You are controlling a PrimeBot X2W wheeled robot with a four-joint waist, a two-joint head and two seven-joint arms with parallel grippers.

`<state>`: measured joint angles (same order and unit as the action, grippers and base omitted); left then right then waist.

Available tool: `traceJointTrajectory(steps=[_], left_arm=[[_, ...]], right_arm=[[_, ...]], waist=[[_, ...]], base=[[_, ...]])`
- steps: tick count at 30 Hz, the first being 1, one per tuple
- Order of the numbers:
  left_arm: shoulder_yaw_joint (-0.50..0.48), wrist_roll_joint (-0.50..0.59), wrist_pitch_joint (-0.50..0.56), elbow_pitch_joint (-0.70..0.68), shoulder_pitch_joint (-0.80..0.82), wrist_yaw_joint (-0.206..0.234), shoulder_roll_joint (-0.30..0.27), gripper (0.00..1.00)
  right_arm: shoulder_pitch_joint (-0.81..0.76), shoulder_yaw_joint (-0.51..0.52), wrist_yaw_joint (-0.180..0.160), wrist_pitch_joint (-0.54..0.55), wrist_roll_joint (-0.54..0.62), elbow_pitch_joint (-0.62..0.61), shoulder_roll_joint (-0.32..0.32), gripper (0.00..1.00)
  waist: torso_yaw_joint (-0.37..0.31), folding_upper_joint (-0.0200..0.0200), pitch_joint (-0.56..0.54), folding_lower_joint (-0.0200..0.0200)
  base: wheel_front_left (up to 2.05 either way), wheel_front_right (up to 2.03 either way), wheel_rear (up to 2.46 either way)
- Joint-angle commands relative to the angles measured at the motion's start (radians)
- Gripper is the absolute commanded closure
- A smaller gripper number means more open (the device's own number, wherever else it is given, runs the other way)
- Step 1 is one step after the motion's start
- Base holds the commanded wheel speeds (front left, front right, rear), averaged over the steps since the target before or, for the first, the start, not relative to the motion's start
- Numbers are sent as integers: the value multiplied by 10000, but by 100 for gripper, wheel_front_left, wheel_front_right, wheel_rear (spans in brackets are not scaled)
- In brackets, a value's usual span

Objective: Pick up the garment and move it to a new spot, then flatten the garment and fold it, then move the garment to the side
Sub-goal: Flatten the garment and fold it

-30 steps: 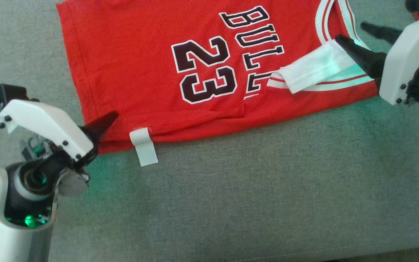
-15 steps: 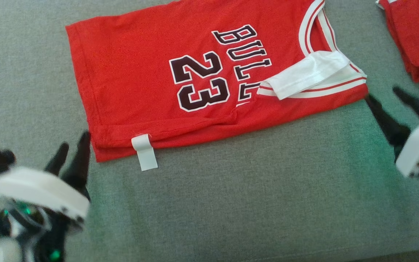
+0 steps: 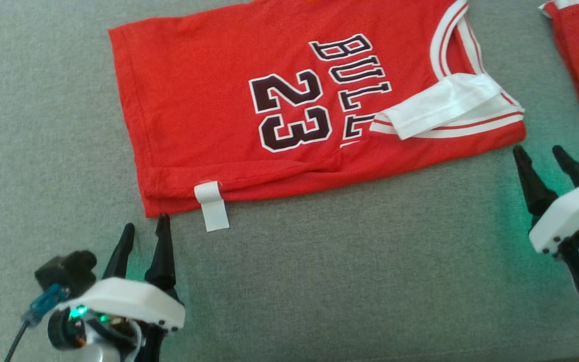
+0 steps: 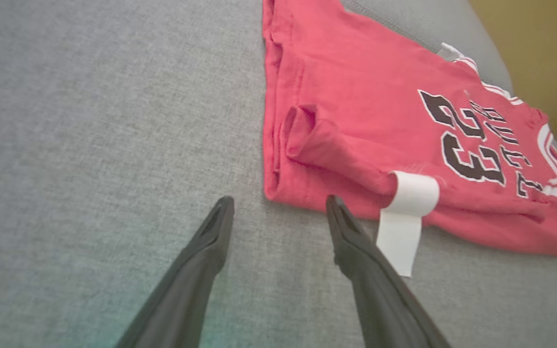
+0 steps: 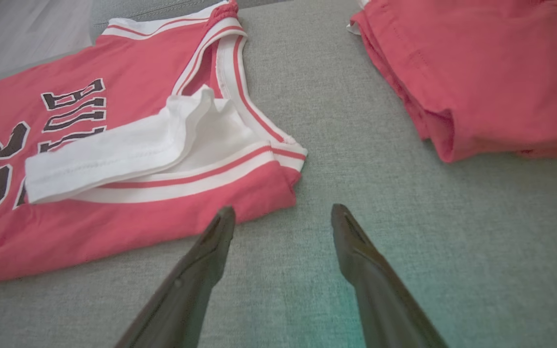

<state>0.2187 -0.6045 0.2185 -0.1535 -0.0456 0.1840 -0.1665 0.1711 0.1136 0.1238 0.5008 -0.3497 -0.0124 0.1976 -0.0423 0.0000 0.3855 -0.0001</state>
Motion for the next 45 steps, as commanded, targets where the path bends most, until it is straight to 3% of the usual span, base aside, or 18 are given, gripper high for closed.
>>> traceJointTrajectory(steps=[1,13,35,41,44,45], left_arm=[[-322,123,-105,-186,539,-36,-2,0],[-164,244,-59,857,1259,-141,-95,0],[448,341,624,1010,1481,-137,-190,0],[576,255,700,1137,1544,-203,-132,22],[635,226,737,1261,1615,-262,-135,53],[666,208,768,1306,1641,-298,-140,64]], right_arm=[[365,-82,69,-67,61,-272,147,0],[1063,-295,69,-184,323,543,153,0],[1753,-816,69,-99,304,1578,4,0],[2037,-1209,69,131,165,1943,53,0],[2162,-1322,69,225,-12,2123,74,0],[2198,-1373,69,272,-109,2181,76,30]], waist=[[63,0,64,1],[-44,0,181,1],[-114,0,325,1],[-56,0,356,1],[-17,0,344,1],[-7,0,334,1]], base=[[0,0,0],[0,0,0],[0,0,0],[0,0,0],[0,0,0],[0,0,0]])
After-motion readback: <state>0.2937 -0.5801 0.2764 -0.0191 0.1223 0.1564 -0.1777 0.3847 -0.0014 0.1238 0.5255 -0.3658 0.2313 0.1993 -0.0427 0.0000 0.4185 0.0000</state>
